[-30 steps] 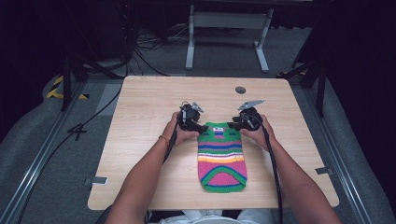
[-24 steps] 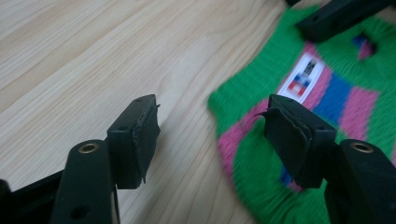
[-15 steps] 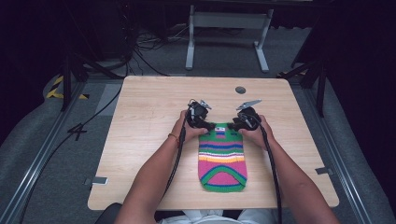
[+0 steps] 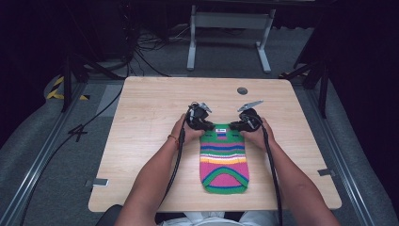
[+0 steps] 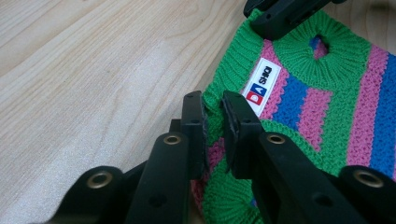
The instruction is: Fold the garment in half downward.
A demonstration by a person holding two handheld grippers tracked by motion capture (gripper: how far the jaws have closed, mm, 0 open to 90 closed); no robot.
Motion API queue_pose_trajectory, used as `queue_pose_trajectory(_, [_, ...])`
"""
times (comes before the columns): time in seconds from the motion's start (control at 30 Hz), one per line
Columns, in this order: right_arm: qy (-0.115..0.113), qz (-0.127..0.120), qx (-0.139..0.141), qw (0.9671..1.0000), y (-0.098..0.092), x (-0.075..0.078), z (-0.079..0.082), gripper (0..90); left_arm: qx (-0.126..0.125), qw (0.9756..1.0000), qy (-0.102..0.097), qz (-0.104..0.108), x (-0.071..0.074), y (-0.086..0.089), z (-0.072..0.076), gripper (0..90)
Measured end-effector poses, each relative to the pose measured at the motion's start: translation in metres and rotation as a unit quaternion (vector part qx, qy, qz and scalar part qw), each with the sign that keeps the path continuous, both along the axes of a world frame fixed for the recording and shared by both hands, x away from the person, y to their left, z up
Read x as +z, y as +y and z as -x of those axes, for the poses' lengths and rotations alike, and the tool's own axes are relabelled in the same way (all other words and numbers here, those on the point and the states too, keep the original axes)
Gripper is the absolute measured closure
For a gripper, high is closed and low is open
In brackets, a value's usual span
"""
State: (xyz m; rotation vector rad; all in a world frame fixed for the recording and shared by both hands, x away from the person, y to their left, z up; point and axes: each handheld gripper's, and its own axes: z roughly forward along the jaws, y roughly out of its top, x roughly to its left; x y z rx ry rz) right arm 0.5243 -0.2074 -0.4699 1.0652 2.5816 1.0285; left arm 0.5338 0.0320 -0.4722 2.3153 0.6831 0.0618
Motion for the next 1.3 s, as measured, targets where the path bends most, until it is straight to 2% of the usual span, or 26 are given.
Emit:
queue_pose_trajectory(0.13, [0.003,0.003,0.000,1.0000,0.001,0.001,-0.001,83.6,0.001,0.9998,-0.010,-0.017,0.002,-0.003,-0.001,81.8])
queue_pose_trajectory(0.3, [0.000,0.005,-0.001,1.0000,0.003,0.002,-0.002,84.1,0.018,0.9990,-0.023,-0.034,0.005,-0.006,-0.003,82.5])
queue_pose_trajectory(0.4, [-0.017,0.005,-0.005,0.9998,0.006,0.003,-0.005,84.4,0.035,0.9982,-0.028,-0.041,0.010,-0.009,-0.008,82.5])
queue_pose_trajectory(0.5, [-0.028,0.001,-0.003,0.9996,0.008,0.007,-0.008,84.4,0.037,0.9970,-0.047,-0.048,0.017,-0.010,-0.012,82.5])
queue_pose_trajectory(0.6, [-0.039,-0.011,-0.003,0.9992,0.009,0.015,-0.011,84.4,0.041,0.9965,-0.055,-0.048,0.022,-0.009,-0.013,82.5])
queue_pose_trajectory(0.63, [-0.043,-0.012,-0.002,0.9990,0.009,0.017,-0.012,84.4,0.041,0.9963,-0.061,-0.045,0.024,-0.007,-0.014,82.5])
queue_pose_trajectory(0.67, [-0.058,-0.014,0.000,0.9982,0.010,0.024,-0.012,84.4,0.049,0.9961,-0.067,-0.029,0.027,-0.005,-0.014,82.5])
queue_pose_trajectory(0.73, [-0.059,-0.017,0.003,0.9981,0.010,0.028,-0.013,84.3,0.047,0.9959,-0.071,-0.031,0.029,-0.004,-0.014,82.4])
queue_pose_trajectory(0.8, [-0.065,-0.017,0.004,0.9978,0.010,0.030,-0.014,84.4,0.050,0.9945,-0.087,-0.032,0.033,-0.003,-0.014,82.4])
queue_pose_trajectory(0.83, [-0.074,-0.029,0.005,0.9968,0.009,0.037,-0.015,84.4,0.048,0.9927,-0.106,-0.033,0.039,-0.003,-0.013,82.3])
queue_pose_trajectory(0.9, [-0.081,-0.037,0.005,0.9960,0.009,0.042,-0.016,84.3,0.047,0.9923,-0.110,-0.030,0.042,-0.002,-0.013,82.2])
queue_pose_trajectory(1.1, [-0.099,-0.033,0.020,0.9944,0.015,0.051,-0.015,84.3,0.043,0.9900,-0.130,-0.034,0.052,0.003,-0.014,82.2])
queue_pose_trajectory(1.3, [-0.116,-0.054,0.023,0.9916,0.017,0.059,-0.016,84.3,0.055,0.9875,-0.145,-0.027,0.064,0.009,-0.016,82.2])
